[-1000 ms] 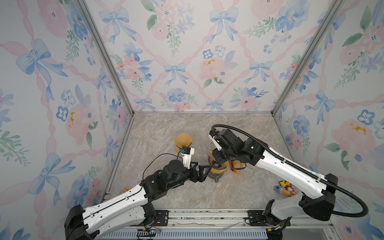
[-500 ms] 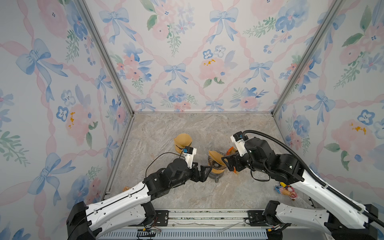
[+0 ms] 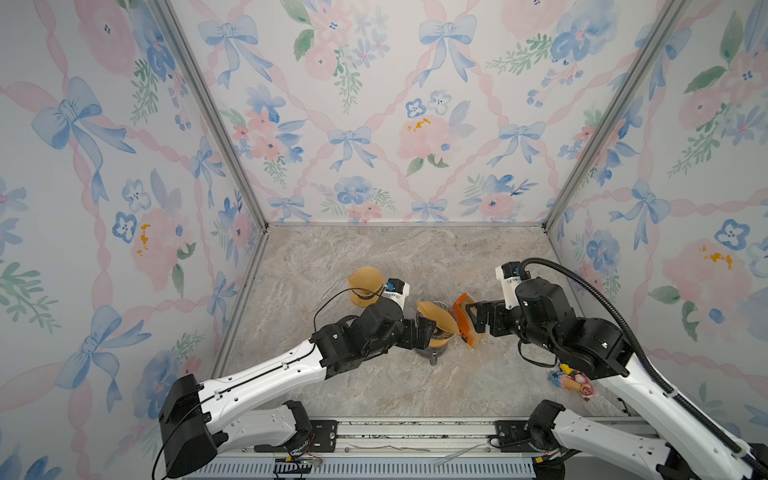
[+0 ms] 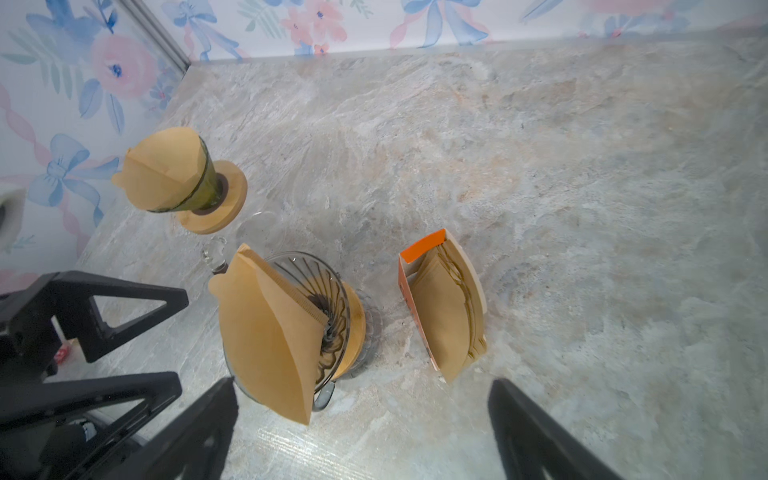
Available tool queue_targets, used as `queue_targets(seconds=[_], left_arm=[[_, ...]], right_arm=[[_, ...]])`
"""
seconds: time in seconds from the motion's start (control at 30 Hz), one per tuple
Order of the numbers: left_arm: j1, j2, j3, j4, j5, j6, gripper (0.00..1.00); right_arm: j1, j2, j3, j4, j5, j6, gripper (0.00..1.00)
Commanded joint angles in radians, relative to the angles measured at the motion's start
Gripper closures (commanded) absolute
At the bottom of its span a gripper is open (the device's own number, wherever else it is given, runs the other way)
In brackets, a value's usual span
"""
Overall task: Place the coffee filter in the dripper
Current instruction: 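Lower the filter into the dripper with the right gripper while the left holds it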
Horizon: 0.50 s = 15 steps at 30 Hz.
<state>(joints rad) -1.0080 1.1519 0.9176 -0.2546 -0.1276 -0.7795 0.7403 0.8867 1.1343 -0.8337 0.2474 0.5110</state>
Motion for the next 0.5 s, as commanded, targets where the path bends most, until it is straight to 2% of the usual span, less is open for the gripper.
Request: queue_targets(seconds=[0.0, 0.07, 0.27, 0.37, 0.47], left_arm=[[-0.003, 0.004, 0.04, -0.057, -0.037, -0.057, 0.02], [0.0, -0.007, 0.036, -0.057, -0.043, -0.113, 0.02], [0.008, -0.045, 0.027, -0.057, -0.021, -0.137, 0.02], [0.009, -0.086, 0.01, -0.05, -0.06, -0.185, 0.02], [0.007, -0.125, -0.002, -0.048, -0.073, -0.198, 0.02]], right_arm=[[-0.009, -0.035, -0.02, -0.003, 0.076, 0.081, 0.04], [-0.009, -0.035, -0.011, -0.018, 0.091, 0.096, 0.04], [-0.007, 0.047, 0.068, -0.086, 0.103, 0.073, 0.04], [-0.014, 0.062, 0.09, -0.116, 0.14, 0.107, 0.04], [-0.015, 0.051, 0.095, -0.08, 0.083, 0.107, 0.04]])
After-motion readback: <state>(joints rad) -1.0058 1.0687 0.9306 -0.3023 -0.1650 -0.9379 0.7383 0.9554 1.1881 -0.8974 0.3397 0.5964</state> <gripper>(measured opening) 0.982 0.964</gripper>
